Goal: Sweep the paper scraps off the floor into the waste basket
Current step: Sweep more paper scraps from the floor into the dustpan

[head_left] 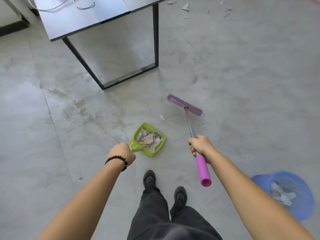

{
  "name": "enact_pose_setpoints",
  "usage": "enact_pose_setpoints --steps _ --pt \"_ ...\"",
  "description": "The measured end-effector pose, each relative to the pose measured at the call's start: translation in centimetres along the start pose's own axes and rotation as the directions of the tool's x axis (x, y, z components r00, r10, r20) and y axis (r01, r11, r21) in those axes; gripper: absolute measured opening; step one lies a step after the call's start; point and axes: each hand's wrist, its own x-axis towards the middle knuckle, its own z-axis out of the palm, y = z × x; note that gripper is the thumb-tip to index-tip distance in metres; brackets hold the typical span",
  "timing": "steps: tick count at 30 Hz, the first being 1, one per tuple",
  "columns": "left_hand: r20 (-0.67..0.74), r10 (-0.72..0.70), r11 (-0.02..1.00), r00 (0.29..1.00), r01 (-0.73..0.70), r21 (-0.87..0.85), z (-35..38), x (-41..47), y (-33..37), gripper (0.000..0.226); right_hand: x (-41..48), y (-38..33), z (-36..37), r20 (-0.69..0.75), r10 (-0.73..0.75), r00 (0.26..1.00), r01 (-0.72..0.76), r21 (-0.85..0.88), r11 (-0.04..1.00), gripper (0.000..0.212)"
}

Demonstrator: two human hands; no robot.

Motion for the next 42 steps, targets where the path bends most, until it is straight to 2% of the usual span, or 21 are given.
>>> enact_pose_setpoints --steps 3,5,8,9,11,13,15,17,19,23,29,32,35,37,39,42 --pt "-0.005 0.011 0.999 1.0 -0.011 -0.036 -2.1 2.4 1.2 0.014 1.2 -0.8 2.0 0.0 0.063 0.998 -0.062 -0.075 0.995 0.007" --pt "-0.008 0.018 0.999 1.0 -0.018 -0.047 -3.8 4.0 1.7 0.015 0.7 0.0 3.3 0.033 0.105 0.994 -0.095 -0.221 0.971 0.01" --pt "0.017 0.005 0.999 1.0 -0.004 -0.053 -6.3 5.9 1.5 0.018 -2.8 2.8 4.8 0.099 0.205 0.974 -0.133 -0.483 0.866 0.019" --pt "0.024 -0.002 0.998 1.0 0.004 -0.056 -6.9 6.4 1.1 0.018 -4.3 4.0 5.0 0.123 0.24 0.963 -0.147 -0.507 0.849 0.025" --pt "0.029 -0.018 0.997 0.999 0.02 -0.068 -7.9 6.9 -0.1 0.022 -6.9 6.0 4.6 0.186 0.316 0.93 -0.222 -0.4 0.889 0.031" --pt "0.039 -0.02 0.997 0.999 0.023 -0.079 -8.5 7.1 -1.1 0.025 -8.3 7.4 3.8 0.226 0.391 0.892 -0.335 -0.251 0.908 0.025" --pt "0.044 -0.008 0.996 0.999 0.012 -0.083 -8.5 7.1 -1.4 0.026 -8.3 8.6 3.0 0.237 0.493 0.837 -0.486 -0.094 0.869 0.007" --pt "0.045 0.011 0.998 0.999 -0.007 -0.07 -8.1 6.8 -1.1 0.026 -7.9 8.9 2.8 0.223 0.552 0.803 -0.573 0.034 0.819 0.011" --pt "0.044 0.024 0.998 0.999 -0.021 -0.063 -7.4 6.3 -0.5 0.025 -7.6 8.3 3.2 0.176 0.544 0.82 -0.563 0.082 0.822 0.018" --pt "0.049 0.025 0.996 0.998 -0.02 -0.084 -7.2 5.8 -1.0 0.022 -7.4 6.0 4.2 0.072 0.453 0.888 -0.458 0.071 0.886 0.031" --pt "0.04 0.013 0.994 0.999 -0.008 -0.113 -7.0 5.5 -2.3 0.023 -4.9 2.6 5.5 0.057 0.387 0.921 -0.391 0.14 0.91 0.036" --pt "0.038 -0.002 0.993 0.999 0.007 -0.116 -6.9 5.6 -2.1 0.023 -2.0 1.3 6.8 0.039 0.364 0.931 -0.366 0.108 0.924 0.036" --pt "0.049 -0.015 0.99 0.999 0.022 -0.142 -6.9 6.1 -2.0 0.026 -0.1 1.6 8.3 0.021 0.366 0.93 -0.366 -0.004 0.93 0.028" --pt "0.049 -0.01 0.988 0.999 0.017 -0.153 -6.8 6.2 -1.9 0.032 -0.6 2.7 8.9 0.034 0.371 0.928 -0.362 -0.157 0.919 0.025" --pt "0.051 -0.006 0.987 0.999 0.014 -0.161 -6.8 6.2 -1.7 0.037 -2.0 4.2 9.1 0.059 0.339 0.939 -0.3 -0.342 0.891 0.029" --pt "0.057 -0.002 0.984 0.998 0.013 -0.179 -7.0 6.4 -1.5 0.035 -5.0 6.6 8.6 0.074 0.363 0.929 -0.29 -0.468 0.835 0.033"
